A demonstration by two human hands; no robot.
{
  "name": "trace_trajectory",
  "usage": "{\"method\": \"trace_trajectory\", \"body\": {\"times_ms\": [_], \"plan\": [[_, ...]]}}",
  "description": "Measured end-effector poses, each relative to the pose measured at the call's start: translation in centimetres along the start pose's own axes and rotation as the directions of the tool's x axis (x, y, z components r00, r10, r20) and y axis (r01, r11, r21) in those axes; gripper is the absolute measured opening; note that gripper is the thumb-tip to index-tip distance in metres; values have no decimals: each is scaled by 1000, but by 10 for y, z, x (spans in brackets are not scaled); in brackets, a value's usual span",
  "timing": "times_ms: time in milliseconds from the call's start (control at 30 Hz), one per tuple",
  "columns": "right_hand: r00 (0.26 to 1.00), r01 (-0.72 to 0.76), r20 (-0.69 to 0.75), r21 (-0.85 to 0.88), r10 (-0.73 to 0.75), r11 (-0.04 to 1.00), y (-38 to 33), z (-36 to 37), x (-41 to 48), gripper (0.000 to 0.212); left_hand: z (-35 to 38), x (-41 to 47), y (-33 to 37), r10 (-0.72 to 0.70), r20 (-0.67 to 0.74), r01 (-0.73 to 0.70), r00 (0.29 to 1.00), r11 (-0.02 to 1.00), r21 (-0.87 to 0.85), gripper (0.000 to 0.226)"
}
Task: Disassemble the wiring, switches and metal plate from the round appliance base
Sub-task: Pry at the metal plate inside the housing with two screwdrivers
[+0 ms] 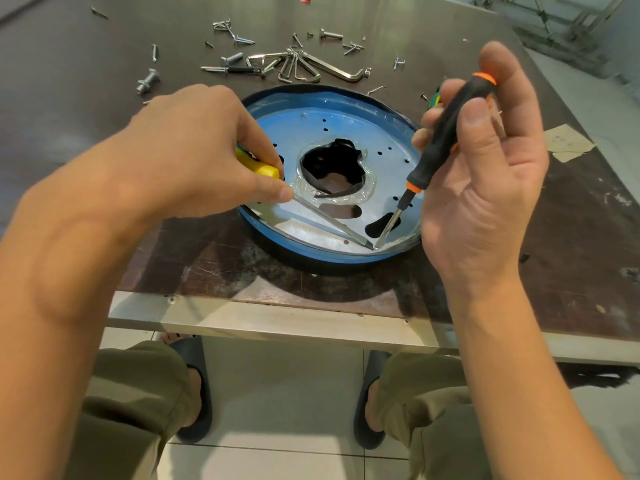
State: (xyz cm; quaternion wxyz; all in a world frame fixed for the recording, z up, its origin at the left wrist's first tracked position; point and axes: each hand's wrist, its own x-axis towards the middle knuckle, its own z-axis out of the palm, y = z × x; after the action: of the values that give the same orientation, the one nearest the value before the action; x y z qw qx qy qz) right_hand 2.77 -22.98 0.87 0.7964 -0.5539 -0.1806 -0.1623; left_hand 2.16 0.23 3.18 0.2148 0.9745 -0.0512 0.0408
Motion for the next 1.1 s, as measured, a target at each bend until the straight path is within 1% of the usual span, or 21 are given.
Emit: {"method": "trace_trajectory", "body": {"times_ms": [100,167,300,433,500,600,667,800,867,933,1033,1100], "plan": [[999,-44,-21,49,46,998,-2,0,-1,30,0,1,0,-1,-8,1,1000,1000,0,32],[999,-32,-25,54,34,998,-2,3,-1,27,1,1,0,7,-13,-7,1000,1000,7,31],[1000,9,-20,5,-9,1000,0,4,1,25,0,0,0,7,-18,-7,1000,1000,10,32],[999,-27,-19,50,28,998,0,-1,0,29,-1,1,0,9,4,-9,1000,1000,7,33],[999,-26,-27,72,28,997,-1,0,-1,28,-1,1,0,11,9,-11,1000,1000,7,35],[1000,15,-18,20,-15,1000,-1,5,-1,20,0,1,0,18,6,-18,1000,1000,9,39],[999,36,-17,-18,-36,999,0,5,-1,24,0,0,0,21,7,-21,1000,1000,9,37],[999,-41,-21,83,43,996,-1,2,-1,30,-1,0,1,14,15,-14,1000,1000,0,38],[997,-71,-15,105,73,992,-1,1,-1,30,-2,-1,2,6,17,-6,1000,1000,-6,41],[998,-67,-10,96,69,993,-2,2,-1,27,-2,-1,3,-1,19,1,1000,1000,-9,40],[1000,-5,-7,22,5,1000,-1,5,1,22,-2,-1,4,0,23,0,1000,1000,-3,39],[1000,27,2,-11,-27,1000,0,3,0,25,-3,-2,4,-1,24,1,1000,1000,-5,41]]}}
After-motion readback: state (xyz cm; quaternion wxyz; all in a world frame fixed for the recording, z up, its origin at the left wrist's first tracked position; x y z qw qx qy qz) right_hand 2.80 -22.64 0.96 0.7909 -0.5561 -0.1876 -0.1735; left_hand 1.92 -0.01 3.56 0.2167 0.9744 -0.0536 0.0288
